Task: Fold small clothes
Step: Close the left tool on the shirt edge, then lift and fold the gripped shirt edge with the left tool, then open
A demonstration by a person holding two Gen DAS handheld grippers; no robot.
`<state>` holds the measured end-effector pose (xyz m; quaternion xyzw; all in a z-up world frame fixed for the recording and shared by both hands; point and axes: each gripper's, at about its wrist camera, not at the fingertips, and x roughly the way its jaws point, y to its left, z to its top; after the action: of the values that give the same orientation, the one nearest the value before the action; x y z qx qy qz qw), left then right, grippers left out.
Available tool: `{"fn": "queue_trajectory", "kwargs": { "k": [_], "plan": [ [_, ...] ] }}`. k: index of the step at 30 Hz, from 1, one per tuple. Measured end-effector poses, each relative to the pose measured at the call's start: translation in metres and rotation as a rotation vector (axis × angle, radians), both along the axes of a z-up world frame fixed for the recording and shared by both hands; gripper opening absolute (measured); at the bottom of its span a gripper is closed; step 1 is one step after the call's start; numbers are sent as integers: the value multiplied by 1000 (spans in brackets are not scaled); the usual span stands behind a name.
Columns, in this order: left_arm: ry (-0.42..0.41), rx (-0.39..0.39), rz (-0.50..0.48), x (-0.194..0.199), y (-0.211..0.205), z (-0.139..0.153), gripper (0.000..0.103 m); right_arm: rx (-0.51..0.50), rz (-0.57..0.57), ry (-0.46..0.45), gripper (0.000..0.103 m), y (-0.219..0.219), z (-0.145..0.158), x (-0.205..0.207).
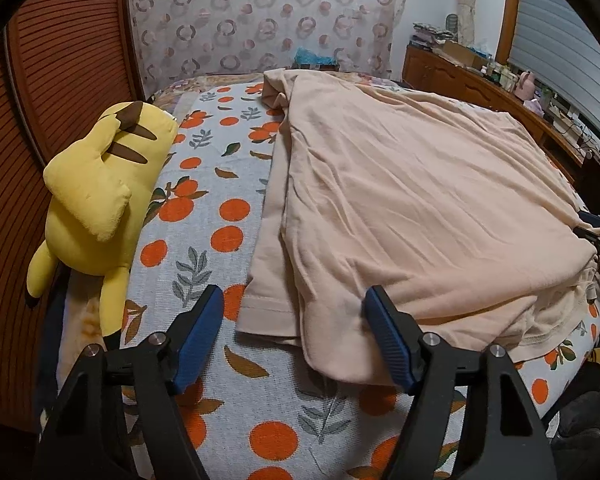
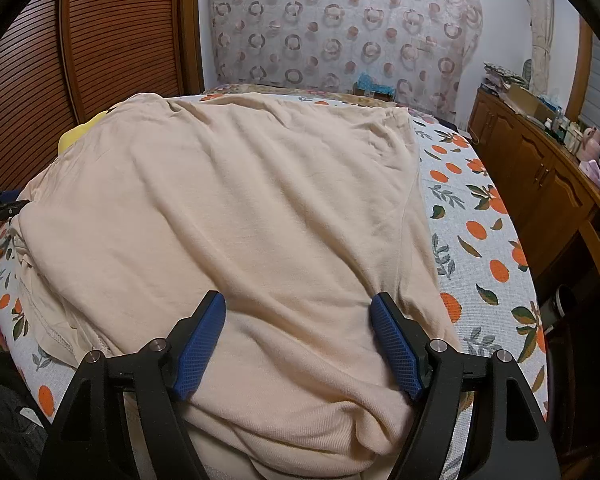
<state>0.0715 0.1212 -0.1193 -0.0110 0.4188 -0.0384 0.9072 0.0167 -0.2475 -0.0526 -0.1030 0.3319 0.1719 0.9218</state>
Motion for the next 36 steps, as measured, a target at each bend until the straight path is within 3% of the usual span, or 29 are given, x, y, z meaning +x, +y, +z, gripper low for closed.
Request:
{"fn": "queue_trajectory", "kwargs": {
  "k": [2, 4, 5, 9, 12, 15, 22, 36],
  "plan": [
    [-3, -2, -3, -1, -1, 0, 69, 0, 0, 0, 77, 0, 0, 0],
    [-23, -14, -16, -4, -2, 2, 39, 0, 0, 0, 77, 0, 0, 0],
    [-24, -37, -27, -5, -2, 3, 19, 0, 0, 0, 77, 0, 0, 0],
    [-24, -83, -30, -7, -4, 3, 11, 0, 0, 1, 77, -1, 0, 0],
    [-87, -152, -32, -11, -4, 16, 10, 0, 0, 0, 77, 0, 0, 0],
    [-139, -175, -57, -9, -13, 37, 10, 0, 0, 1, 77, 0, 0, 0],
    [-237, -242, -198, 9, -64, 85, 10, 2, 14, 17, 77, -2, 3, -2],
    [-252, -305, -525, 40, -205, 139, 10, 98, -65, -69, 72, -67, 39, -38]
  ]
}}
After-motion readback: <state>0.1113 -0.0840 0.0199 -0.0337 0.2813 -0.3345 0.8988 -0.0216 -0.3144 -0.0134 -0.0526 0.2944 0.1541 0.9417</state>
